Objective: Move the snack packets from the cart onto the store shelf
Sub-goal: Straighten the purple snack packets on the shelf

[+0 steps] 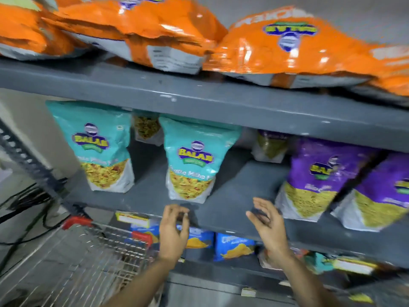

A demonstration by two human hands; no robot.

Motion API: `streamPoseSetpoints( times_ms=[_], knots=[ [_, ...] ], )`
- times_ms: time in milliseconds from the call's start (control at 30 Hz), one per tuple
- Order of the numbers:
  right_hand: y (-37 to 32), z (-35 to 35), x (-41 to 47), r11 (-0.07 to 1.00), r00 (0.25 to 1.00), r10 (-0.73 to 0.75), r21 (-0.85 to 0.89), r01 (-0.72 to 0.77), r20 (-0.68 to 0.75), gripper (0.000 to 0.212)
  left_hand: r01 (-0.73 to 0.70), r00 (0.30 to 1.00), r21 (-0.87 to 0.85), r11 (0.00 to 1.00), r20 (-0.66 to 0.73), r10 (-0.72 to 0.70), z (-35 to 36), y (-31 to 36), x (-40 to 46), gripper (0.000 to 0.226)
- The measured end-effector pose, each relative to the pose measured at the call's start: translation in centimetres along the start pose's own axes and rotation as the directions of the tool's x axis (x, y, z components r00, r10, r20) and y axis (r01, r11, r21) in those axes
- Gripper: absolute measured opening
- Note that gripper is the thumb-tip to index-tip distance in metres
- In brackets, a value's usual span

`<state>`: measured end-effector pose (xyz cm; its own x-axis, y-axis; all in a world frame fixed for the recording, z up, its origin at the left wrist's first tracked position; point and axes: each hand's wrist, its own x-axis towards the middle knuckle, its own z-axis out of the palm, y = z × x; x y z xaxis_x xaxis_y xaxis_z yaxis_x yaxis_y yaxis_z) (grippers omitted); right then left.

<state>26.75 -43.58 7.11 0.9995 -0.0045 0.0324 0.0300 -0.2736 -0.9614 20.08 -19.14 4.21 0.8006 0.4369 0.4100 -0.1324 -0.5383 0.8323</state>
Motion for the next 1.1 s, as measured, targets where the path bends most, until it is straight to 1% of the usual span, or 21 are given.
streamPoseSetpoints(
  times_ms=[67,100,133,167,200,267,300,333,367,400,433,500,533,600,667,733,867,1000,1100],
  knots=[
    [1.4,-4.2,-1.0,0.993,0.987,-0.044,-0.118,0.026,-0.156,0.019,-0.036,0.988,-0.067,0.997,0.146,0.046,4.1,2.0,-1.1,0.018],
    [2.3,-6.2,-1.4,0.987,0.968,-0.062,-0.157,0.023,-0.244,0.016,-0.042,0.977,-0.089,0.995,0.205,0.059,6.1,3.0,-1.3,0.017],
    [3.0,-8.2,-1.6,0.985,0.941,-0.063,-0.170,0.006,-0.332,0.020,-0.040,0.965,-0.109,0.993,0.253,0.066,8.2,4.2,-1.3,0.020],
    [3.7,-10.1,-1.9,0.986,0.915,-0.052,-0.164,-0.016,-0.401,0.024,-0.024,0.951,-0.129,0.991,0.303,0.062,10.1,5.4,-1.2,0.030],
    [4.4,-12.0,-2.1,0.989,0.892,-0.042,-0.145,-0.027,-0.450,0.024,0.009,0.933,-0.145,0.989,0.358,0.045,11.9,6.5,-0.9,0.046],
    [5.5,-15.6,-2.1,0.993,0.842,-0.043,-0.113,-0.022,-0.538,0.028,0.118,0.873,-0.147,0.982,0.486,-0.032,15.3,8.6,-0.1,0.093],
    [5.9,-17.3,-1.9,0.991,0.808,-0.051,-0.127,-0.030,-0.586,0.038,0.174,0.830,-0.138,0.975,0.553,-0.070,16.9,9.3,0.3,0.115],
    [6.4,-18.8,-1.3,0.985,0.776,-0.068,-0.167,-0.048,-0.627,0.055,0.206,0.790,-0.126,0.970,0.607,-0.089,18.4,10.0,0.6,0.130],
    [6.8,-20.0,-0.6,0.974,0.752,-0.087,-0.214,-0.074,-0.653,0.074,0.212,0.765,-0.121,0.970,0.638,-0.087,19.7,10.6,0.9,0.138],
    [7.2,-21.1,0.1,0.963,0.739,-0.092,-0.247,-0.104,-0.668,0.092,0.205,0.756,-0.130,0.970,0.650,-0.073,20.8,11.1,1.1,0.141],
    [7.4,-21.9,0.9,0.956,0.738,-0.078,-0.260,-0.135,-0.670,0.108,0.200,0.757,-0.158,0.967,0.651,-0.051,21.8,11.4,1.2,0.139],
    [7.7,-23.0,2.3,0.950,0.763,-0.021,-0.251,-0.187,-0.646,0.133,0.204,0.776,-0.214,0.955,0.630,-0.025,23.2,11.8,1.0,0.127],
    [7.9,-23.2,3.0,0.948,0.777,0.011,-0.241,-0.209,-0.630,0.142,0.215,0.784,-0.220,0.952,0.620,-0.034,23.7,11.9,0.8,0.122],
    [8.1,-23.1,4.2,0.940,0.794,0.044,-0.245,-0.239,-0.607,0.151,0.238,0.796,-0.189,0.953,0.600,-0.079,24.3,11.8,0.6,0.111],
    [8.2,-22.6,5.0,0.936,0.785,0.043,-0.249,-0.247,-0.618,0.155,0.230,0.805,-0.139,0.963,0.583,-0.108,24.4,11.5,0.6,0.093],
    [8.4,-22.3,5.5,0.939,0.768,0.039,-0.240,-0.247,-0.639,0.156,0.232,0.796,-0.112,0.966,0.592,-0.123,24.2,11.3,0.7,0.086],
    [9.2,-22.8,5.5,0.943,0.767,0.025,-0.240,-0.231,-0.641,0.152,0.248,0.791,-0.093,0.964,0.594,-0.146,22.8,10.4,1.0,0.086],
    [9.5,-23.5,5.2,0.961,0.769,-0.007,-0.217,-0.172,-0.640,0.151,0.292,0.798,-0.076,0.953,0.569,-0.199,21.3,9.3,1.0,0.083],
    [9.6,-23.8,4.9,0.973,0.764,-0.025,-0.190,-0.128,-0.644,0.150,0.321,0.791,-0.065,0.945,0.567,-0.230,20.6,9.1,1.1,0.084]
  ],
)
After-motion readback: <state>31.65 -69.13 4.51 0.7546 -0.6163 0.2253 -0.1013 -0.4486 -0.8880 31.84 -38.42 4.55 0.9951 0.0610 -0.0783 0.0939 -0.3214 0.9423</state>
